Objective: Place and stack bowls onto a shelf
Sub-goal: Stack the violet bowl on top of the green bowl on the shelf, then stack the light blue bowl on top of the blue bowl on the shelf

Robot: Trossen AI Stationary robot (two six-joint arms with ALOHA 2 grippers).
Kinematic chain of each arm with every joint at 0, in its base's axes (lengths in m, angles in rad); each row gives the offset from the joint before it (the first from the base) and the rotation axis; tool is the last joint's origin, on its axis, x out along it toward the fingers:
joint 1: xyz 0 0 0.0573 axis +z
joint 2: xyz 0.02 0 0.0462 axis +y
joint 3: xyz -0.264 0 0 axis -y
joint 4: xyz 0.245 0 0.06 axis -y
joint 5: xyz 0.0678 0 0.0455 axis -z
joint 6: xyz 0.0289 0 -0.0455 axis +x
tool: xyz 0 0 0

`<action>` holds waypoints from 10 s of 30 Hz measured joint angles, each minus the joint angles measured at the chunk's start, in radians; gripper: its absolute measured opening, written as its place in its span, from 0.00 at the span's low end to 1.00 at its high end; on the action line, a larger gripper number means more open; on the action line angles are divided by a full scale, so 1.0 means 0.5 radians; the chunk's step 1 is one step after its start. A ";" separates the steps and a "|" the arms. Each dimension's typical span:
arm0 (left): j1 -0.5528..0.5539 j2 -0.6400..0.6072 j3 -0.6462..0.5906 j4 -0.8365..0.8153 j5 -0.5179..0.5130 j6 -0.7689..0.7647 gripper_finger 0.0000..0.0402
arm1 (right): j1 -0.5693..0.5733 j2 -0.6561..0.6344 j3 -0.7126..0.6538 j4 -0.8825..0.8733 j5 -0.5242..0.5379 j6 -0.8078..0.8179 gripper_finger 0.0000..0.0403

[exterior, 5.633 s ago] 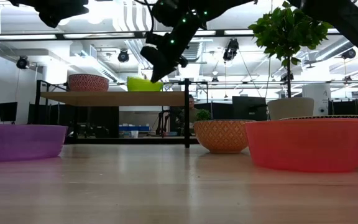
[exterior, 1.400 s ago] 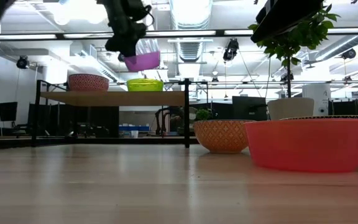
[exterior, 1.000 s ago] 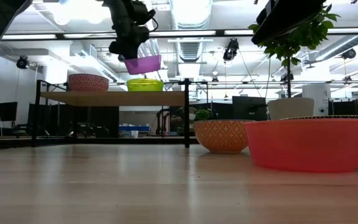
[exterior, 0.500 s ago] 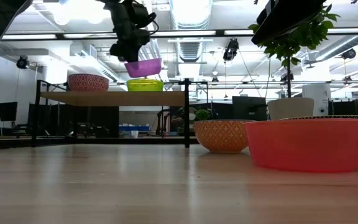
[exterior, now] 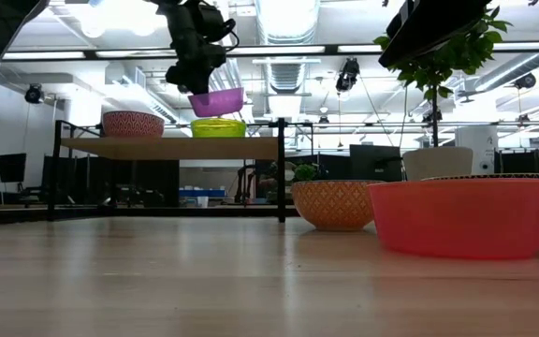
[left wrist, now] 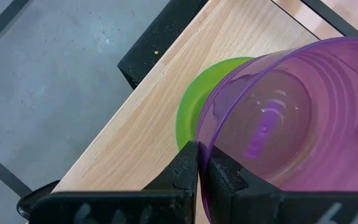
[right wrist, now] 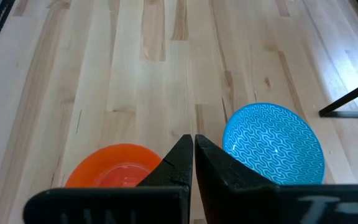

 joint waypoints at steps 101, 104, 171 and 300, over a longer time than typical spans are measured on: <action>0.013 -0.266 -0.667 0.619 -0.015 0.365 0.00 | -0.002 0.000 -0.028 0.004 0.107 -0.001 0.02; -0.036 -0.350 -0.681 0.625 0.023 0.358 0.00 | -0.002 0.000 -0.028 0.010 0.107 -0.001 0.02; -1.767 -0.155 -1.363 1.538 -0.153 -0.025 0.00 | -0.176 -1.057 -1.009 1.265 -0.666 -0.719 0.02; -0.314 -1.348 -1.635 0.377 -0.466 0.420 0.01 | -0.176 -1.138 -1.050 1.148 -0.573 -0.644 0.02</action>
